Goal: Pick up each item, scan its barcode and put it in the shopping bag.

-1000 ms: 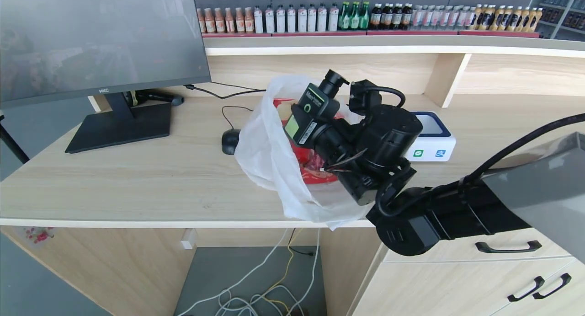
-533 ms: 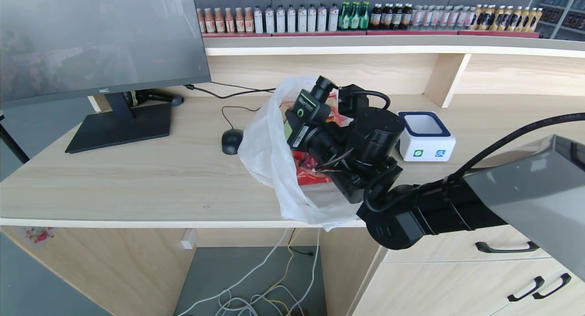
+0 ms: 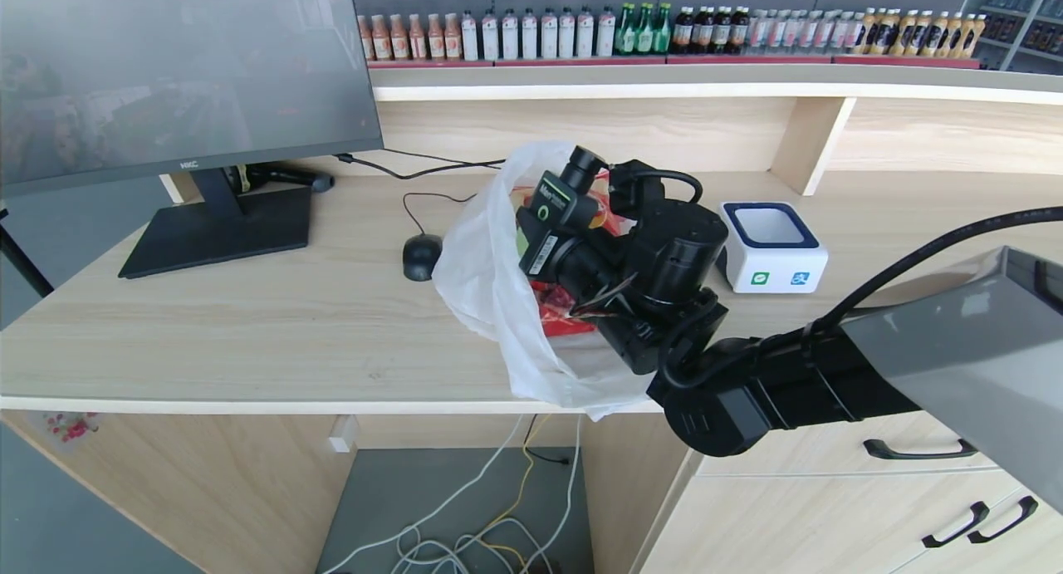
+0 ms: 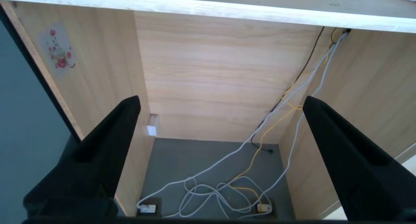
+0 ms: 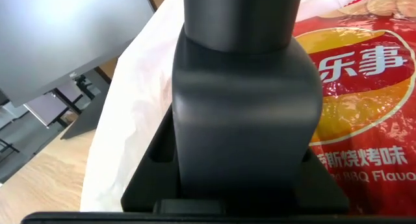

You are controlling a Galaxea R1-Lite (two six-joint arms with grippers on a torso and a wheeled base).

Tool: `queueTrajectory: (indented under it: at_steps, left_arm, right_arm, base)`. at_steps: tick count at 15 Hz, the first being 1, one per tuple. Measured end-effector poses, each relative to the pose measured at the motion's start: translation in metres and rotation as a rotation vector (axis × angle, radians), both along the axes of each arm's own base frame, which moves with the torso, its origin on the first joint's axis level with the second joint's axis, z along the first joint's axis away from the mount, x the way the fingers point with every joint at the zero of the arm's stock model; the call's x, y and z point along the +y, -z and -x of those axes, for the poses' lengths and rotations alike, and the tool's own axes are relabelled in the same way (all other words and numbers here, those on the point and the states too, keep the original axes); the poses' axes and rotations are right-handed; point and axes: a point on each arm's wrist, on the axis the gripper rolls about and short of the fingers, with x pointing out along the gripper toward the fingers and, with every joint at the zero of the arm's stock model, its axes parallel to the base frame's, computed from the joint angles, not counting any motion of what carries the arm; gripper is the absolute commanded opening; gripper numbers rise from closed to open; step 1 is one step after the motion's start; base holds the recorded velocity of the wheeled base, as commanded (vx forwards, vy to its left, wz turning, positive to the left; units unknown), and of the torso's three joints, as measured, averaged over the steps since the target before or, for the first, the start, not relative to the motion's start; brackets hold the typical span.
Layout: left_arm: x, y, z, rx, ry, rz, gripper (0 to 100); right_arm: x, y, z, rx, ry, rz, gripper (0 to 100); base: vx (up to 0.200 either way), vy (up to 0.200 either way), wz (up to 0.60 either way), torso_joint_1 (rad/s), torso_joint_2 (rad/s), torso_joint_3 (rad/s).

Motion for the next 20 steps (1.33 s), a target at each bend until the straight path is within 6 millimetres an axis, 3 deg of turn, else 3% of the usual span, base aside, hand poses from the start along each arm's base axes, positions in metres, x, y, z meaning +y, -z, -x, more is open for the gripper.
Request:
queueTrajectory:
  at_steps: [4,5,15,20]
  left_arm:
    - [0.0,0.0,0.0,0.0,0.0,0.0,100]
    - [0.0,0.0,0.0,0.0,0.0,0.0,100]
    - [0.0,0.0,0.0,0.0,0.0,0.0,100]
    - [0.0,0.0,0.0,0.0,0.0,0.0,100]
  right_arm:
    - [0.0,0.0,0.0,0.0,0.001,0.002,0]
    - [0.0,0.0,0.0,0.0,0.0,0.001,100]
    - [0.007,-0.003,0.007,-0.008,-0.018,-0.006,100]
    - [0.004,-0.021,0.017,-0.053,-0.018,-0.009,100]
  base:
    - [0.0,0.0,0.0,0.0,0.0,0.0]
    - [0.0,0.0,0.0,0.0,0.0,0.0]
    - [0.0,0.0,0.0,0.0,0.0,0.0]
    - [0.0,0.0,0.0,0.0,0.0,0.0]
